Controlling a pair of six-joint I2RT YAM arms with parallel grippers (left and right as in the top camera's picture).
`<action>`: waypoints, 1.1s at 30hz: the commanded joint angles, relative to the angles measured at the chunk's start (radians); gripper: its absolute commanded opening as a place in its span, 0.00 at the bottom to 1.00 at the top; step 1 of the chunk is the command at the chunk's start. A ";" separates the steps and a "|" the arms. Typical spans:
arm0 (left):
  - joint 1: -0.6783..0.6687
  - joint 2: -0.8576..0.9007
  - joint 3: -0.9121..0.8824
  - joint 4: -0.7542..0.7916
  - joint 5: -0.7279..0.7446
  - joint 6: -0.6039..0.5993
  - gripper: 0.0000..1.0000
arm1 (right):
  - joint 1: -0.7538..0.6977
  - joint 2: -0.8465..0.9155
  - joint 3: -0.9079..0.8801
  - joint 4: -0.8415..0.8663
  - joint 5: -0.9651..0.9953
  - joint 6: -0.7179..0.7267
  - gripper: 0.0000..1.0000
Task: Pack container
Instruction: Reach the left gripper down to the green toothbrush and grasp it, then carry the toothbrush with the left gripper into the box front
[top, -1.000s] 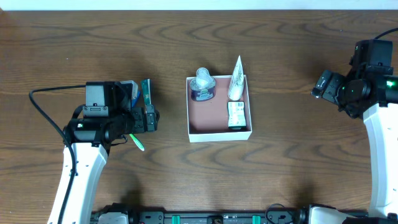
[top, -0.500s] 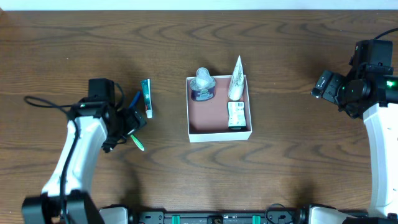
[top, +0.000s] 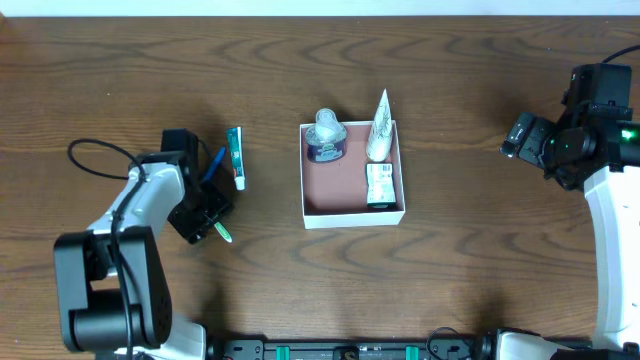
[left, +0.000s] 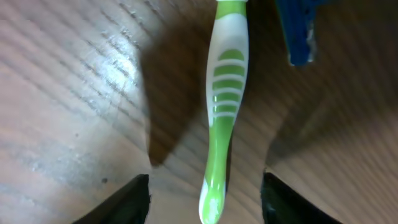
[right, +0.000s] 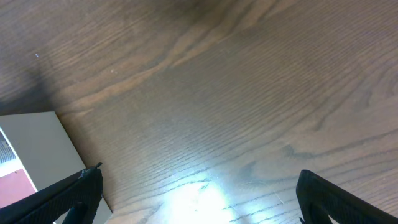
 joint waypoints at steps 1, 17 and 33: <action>0.005 0.033 0.011 0.013 -0.020 0.003 0.54 | -0.005 0.002 0.008 -0.001 0.003 0.002 0.99; 0.005 0.042 0.011 0.045 -0.049 0.082 0.06 | -0.005 0.002 0.008 -0.001 0.003 0.002 0.99; -0.003 -0.204 0.025 -0.097 -0.040 0.193 0.06 | -0.005 0.002 0.008 -0.001 0.003 0.002 0.99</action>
